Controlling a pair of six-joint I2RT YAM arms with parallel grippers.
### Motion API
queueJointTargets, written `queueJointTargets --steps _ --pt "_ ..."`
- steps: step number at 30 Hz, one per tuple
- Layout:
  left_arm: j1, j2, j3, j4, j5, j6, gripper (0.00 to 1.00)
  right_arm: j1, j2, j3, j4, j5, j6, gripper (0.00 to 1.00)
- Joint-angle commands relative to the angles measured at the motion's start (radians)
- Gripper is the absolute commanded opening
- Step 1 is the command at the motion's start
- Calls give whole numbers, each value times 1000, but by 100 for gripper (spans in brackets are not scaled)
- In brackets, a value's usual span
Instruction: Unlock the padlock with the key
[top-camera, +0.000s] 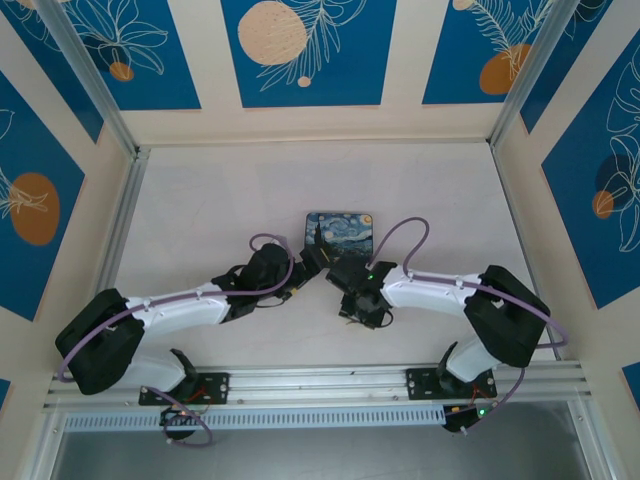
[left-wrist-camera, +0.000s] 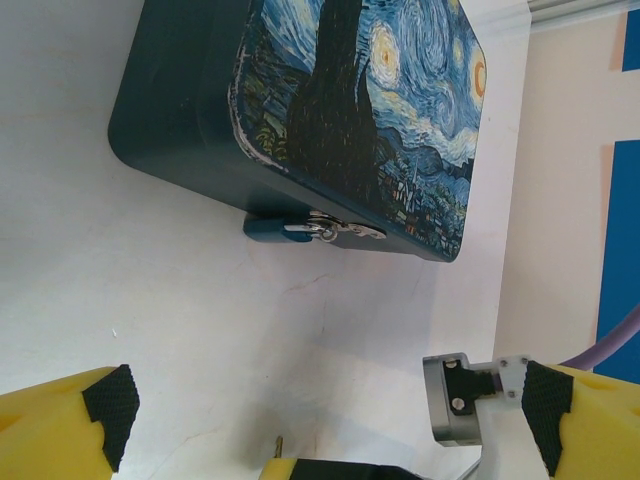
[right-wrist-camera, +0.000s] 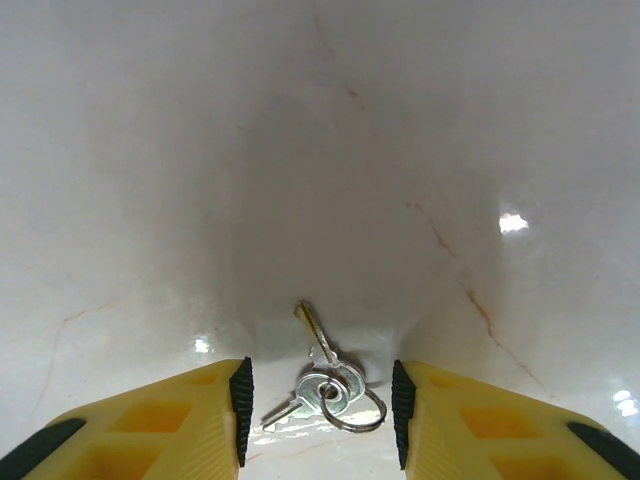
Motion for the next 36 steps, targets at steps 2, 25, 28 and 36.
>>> queueJointTargets --steps 2,25,28,36 --pt "-3 -7 -1 10 -21 20 100 10 50 35 -66 2 107 43" --pt "11 -83 -28 -16 -54 18 100 56 262 123 -81 -92 183 25" --pt "13 -96 -29 -29 -61 19 100 66 287 126 -83 -99 183 18" --pt "13 -116 -26 -65 -75 39 100 56 220 68 -37 -64 116 0"
